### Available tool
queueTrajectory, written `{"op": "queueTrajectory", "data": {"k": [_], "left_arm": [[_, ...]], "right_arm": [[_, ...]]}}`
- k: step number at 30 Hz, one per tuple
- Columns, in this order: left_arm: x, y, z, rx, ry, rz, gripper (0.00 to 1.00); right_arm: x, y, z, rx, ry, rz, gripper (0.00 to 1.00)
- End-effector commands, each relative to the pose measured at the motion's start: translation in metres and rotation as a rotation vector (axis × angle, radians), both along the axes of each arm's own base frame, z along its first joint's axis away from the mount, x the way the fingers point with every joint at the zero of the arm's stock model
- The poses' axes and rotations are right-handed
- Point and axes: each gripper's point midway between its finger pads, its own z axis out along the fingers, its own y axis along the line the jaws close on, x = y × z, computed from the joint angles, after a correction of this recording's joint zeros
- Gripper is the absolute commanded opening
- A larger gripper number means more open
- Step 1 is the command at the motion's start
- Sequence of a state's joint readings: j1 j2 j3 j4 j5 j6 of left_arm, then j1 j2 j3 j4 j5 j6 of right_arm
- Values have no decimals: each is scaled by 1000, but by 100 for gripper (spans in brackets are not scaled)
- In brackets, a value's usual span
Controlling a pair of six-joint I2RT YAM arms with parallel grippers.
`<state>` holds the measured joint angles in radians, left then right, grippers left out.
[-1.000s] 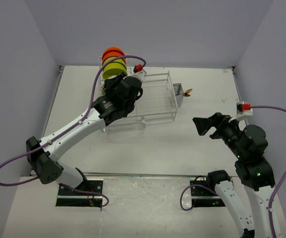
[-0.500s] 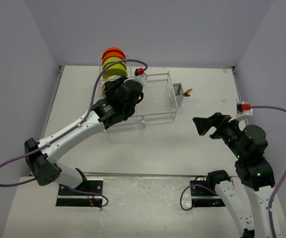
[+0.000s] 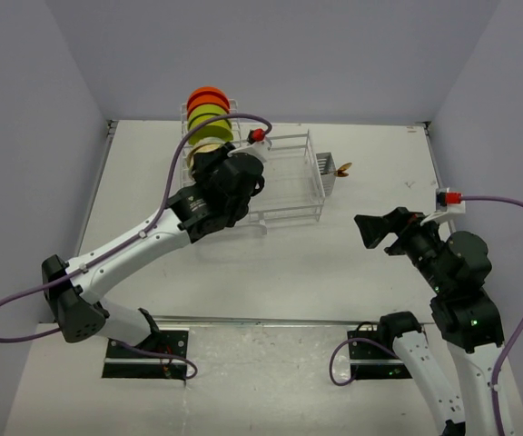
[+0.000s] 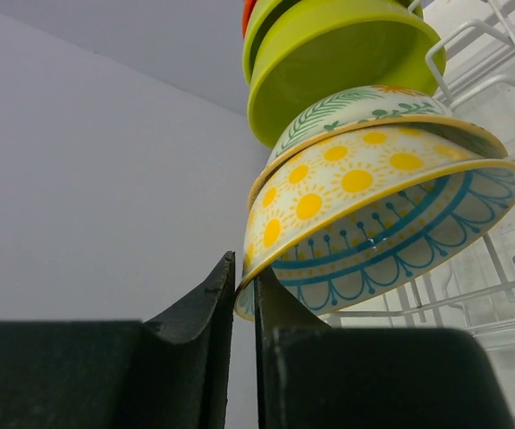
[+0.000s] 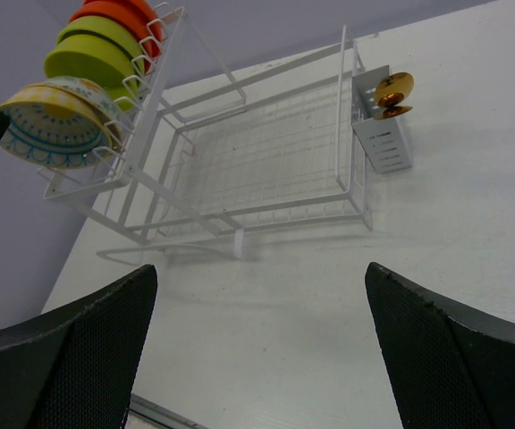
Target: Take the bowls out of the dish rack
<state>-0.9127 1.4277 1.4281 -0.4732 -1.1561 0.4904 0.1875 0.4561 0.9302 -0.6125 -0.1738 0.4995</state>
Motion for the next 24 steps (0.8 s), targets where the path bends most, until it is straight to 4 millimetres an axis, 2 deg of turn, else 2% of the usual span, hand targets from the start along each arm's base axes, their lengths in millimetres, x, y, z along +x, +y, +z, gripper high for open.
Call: {"op": "queueTrajectory", "data": {"k": [1,8,14,17,21,24], "left_arm": [[-3,-11,16,-165,-78,-42,0],[-2,-13,20,-196,-96,-42,0],[-3,-11,13,-186,-98,-37,0],[-6,-10,20,-217,-116,-30,0],[-14,-1,43,-312,-169,-12,0],[-17,1,49,-367,-186,-20,0]], "right_arm": [[1,-3,13,16,-42,-19,99],[0,-2,13,20,-44,-16,99],[0,-2,13,21,-44,-16,99],[0,-2,13,24,-44,-18,99],[1,-1,12,34,-42,-13,99],[3,3,11,46,-39,2,99]]}}
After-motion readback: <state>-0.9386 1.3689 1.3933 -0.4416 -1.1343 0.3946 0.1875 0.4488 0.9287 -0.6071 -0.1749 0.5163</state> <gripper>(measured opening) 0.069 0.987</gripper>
